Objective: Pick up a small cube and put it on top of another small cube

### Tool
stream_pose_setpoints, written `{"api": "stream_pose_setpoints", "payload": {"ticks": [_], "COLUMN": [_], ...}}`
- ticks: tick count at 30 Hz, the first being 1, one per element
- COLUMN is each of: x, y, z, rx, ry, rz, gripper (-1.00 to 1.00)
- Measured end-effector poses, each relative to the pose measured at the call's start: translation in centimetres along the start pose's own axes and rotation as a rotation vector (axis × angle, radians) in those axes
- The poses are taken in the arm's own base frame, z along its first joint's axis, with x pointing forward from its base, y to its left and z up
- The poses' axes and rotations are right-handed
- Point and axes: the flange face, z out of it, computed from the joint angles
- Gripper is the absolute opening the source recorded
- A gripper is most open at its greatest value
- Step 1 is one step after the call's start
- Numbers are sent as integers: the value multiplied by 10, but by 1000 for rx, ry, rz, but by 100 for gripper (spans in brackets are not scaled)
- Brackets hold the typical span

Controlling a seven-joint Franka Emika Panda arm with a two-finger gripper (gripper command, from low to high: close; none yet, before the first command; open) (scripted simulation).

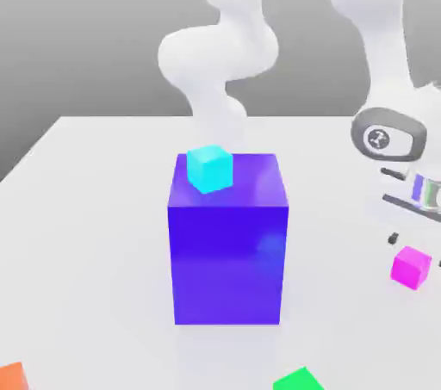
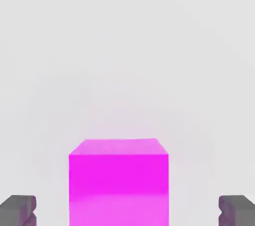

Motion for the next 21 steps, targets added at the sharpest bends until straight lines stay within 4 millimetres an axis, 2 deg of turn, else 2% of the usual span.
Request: {"api": "stream_pose_setpoints", "payload": {"ticks": [7,14,17,21], "x": [0,-2,-21,-58], "y": [0,4,46,107], "z": [2,-56,-63,-71], "rx": [0,0,2,4], "ry": [-2,-5,-12,-19], "rz": [0,20,234,560], "gripper": [-100,-100,-100,-100]}}
